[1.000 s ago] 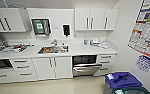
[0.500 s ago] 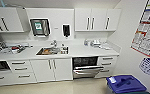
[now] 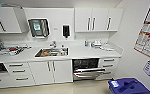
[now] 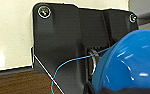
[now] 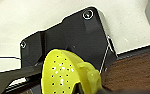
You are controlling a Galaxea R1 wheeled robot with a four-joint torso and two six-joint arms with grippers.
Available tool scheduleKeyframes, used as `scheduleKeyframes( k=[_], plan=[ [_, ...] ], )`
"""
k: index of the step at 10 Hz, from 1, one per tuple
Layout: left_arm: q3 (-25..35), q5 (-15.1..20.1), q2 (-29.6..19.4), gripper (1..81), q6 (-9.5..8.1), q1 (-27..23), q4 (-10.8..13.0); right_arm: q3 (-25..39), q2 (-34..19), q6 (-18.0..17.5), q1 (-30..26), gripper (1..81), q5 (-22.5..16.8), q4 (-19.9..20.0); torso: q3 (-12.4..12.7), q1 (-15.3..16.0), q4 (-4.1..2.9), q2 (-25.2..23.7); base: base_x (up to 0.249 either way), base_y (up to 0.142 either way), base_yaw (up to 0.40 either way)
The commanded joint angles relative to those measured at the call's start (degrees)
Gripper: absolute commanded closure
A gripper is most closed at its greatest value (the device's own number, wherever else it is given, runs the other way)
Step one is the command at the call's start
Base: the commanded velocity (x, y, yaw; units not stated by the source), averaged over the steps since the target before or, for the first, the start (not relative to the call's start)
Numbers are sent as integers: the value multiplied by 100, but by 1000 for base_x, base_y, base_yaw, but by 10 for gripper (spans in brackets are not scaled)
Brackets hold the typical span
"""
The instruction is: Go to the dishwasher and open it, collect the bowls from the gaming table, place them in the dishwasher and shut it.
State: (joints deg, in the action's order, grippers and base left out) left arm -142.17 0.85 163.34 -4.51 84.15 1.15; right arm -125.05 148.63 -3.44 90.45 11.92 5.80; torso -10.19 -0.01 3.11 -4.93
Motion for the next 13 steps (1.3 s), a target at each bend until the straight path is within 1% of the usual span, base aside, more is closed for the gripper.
scheduleKeyframes(
  k=[1, 13],
  plan=[
    [48, 337, -82, 811, 12, -245, -44, 43, -173, 10, -207, 811, -322, -44, 0, 1, 0, 0, 138, 0, 0],
    [48, 337, -74, 811, 12, -237, -44, 35, -164, 10, -198, 811, -322, -44, 2, 1, 0, 0, 138, 0, 0]
  ],
)
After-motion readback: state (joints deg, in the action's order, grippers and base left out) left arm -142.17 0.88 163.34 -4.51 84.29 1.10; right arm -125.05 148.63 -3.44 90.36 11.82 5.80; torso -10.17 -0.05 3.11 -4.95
